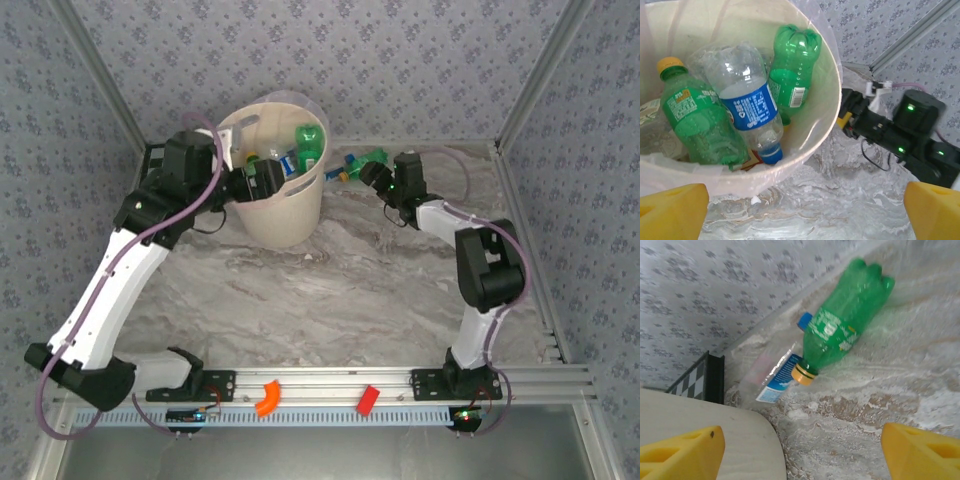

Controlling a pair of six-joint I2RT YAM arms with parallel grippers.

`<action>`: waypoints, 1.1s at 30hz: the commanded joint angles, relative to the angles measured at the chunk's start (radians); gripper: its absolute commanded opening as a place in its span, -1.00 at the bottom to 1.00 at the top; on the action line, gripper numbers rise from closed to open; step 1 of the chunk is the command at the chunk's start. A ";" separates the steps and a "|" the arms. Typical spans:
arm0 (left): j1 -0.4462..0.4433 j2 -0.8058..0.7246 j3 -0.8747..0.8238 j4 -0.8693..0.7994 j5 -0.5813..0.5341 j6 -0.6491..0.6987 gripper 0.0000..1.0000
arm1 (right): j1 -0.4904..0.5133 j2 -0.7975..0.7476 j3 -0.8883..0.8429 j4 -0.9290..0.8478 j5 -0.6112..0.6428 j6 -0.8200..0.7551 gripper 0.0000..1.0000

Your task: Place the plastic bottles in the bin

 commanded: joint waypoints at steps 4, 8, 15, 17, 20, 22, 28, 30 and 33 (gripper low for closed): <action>-0.010 -0.105 -0.091 0.053 -0.039 0.002 1.00 | 0.025 0.164 0.076 0.217 -0.051 0.207 0.46; -0.011 -0.150 -0.144 0.053 -0.056 0.004 1.00 | 0.042 0.250 0.133 0.232 -0.041 0.245 0.46; -0.010 -0.187 -0.197 0.054 -0.069 0.012 0.99 | 0.061 0.379 0.222 0.256 -0.029 0.332 0.34; -0.011 -0.189 -0.200 0.053 -0.074 0.016 0.99 | 0.068 0.400 0.242 0.247 -0.014 0.347 0.31; -0.010 -0.194 -0.201 0.053 -0.083 0.023 1.00 | 0.077 0.425 0.268 0.228 0.014 0.365 0.27; -0.009 -0.197 -0.204 0.053 -0.088 0.028 1.00 | 0.081 0.441 0.281 0.223 0.027 0.387 0.21; -0.011 -0.198 -0.211 0.053 -0.089 0.039 1.00 | 0.082 0.482 0.316 0.205 0.039 0.418 0.11; -0.010 -0.198 -0.212 0.053 -0.090 0.042 0.99 | 0.084 0.486 0.320 0.199 0.049 0.430 0.09; -0.010 -0.196 -0.211 0.053 -0.091 0.047 1.00 | 0.088 0.489 0.327 0.190 0.072 0.436 0.05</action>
